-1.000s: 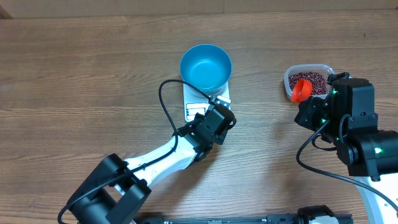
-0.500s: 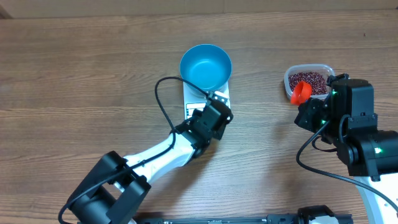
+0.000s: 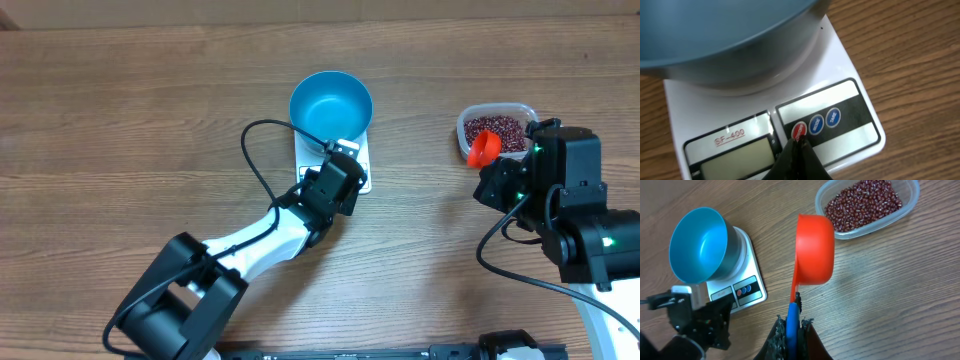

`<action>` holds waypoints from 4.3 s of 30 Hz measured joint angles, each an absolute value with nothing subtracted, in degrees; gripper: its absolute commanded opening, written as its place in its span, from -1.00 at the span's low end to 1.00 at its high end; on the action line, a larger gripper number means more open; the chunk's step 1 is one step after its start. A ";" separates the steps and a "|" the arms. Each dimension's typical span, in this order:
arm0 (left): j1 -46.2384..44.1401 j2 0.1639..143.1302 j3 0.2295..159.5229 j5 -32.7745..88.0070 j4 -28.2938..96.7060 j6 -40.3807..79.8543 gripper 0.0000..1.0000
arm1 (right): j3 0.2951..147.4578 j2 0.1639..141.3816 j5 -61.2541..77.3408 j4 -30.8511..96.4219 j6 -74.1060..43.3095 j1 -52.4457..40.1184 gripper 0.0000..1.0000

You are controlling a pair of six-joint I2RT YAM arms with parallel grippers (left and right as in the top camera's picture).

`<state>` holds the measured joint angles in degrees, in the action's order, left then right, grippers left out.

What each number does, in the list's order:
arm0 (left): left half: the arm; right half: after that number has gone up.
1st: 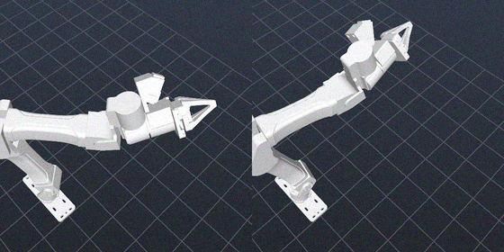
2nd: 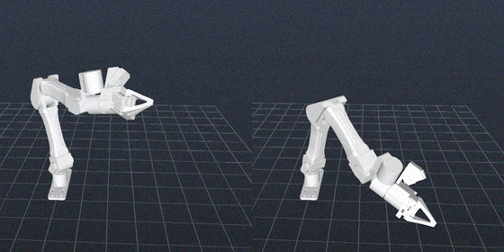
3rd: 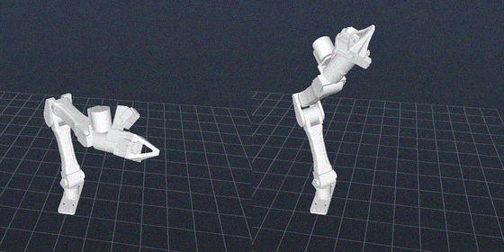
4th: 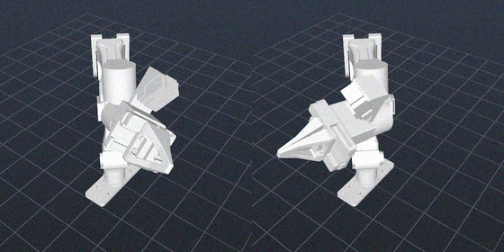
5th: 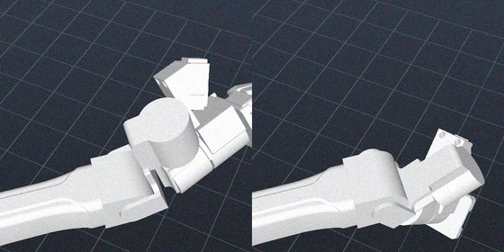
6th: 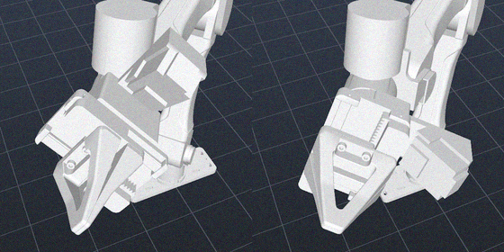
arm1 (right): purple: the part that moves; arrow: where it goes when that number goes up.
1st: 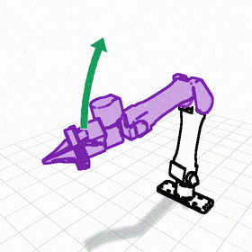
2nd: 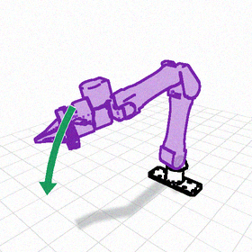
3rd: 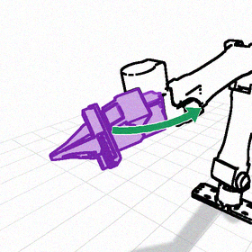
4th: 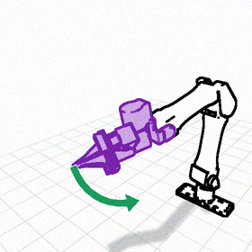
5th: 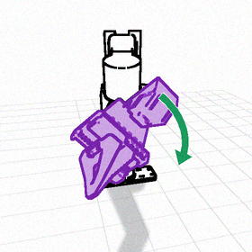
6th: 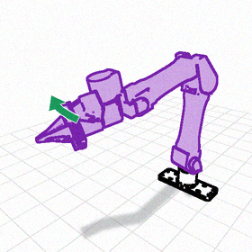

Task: Scoop item into bowl and weigh 150g on scale

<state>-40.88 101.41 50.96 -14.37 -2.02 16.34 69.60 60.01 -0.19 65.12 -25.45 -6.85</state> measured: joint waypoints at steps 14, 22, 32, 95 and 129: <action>-40.88 103.63 50.92 -13.93 -4.51 16.27 -0.92 | 69.60 60.01 -0.19 65.12 -25.43 -6.85 -0.93; -40.88 103.70 50.92 -13.93 -5.45 16.01 -0.91 | 69.60 60.01 -0.19 65.14 -25.43 -6.85 -0.93; -40.88 106.00 50.92 -13.93 -7.57 14.13 -0.92 | 69.60 60.01 -0.19 65.14 -25.45 -6.85 -0.93; -40.88 107.02 50.92 -15.94 -9.34 13.08 -0.92 | 69.60 60.01 -0.16 65.17 -25.45 -6.83 -0.93; -40.88 107.04 50.92 -15.94 -9.21 13.08 -0.92 | 69.60 60.01 -0.19 65.14 -25.43 -6.85 -0.93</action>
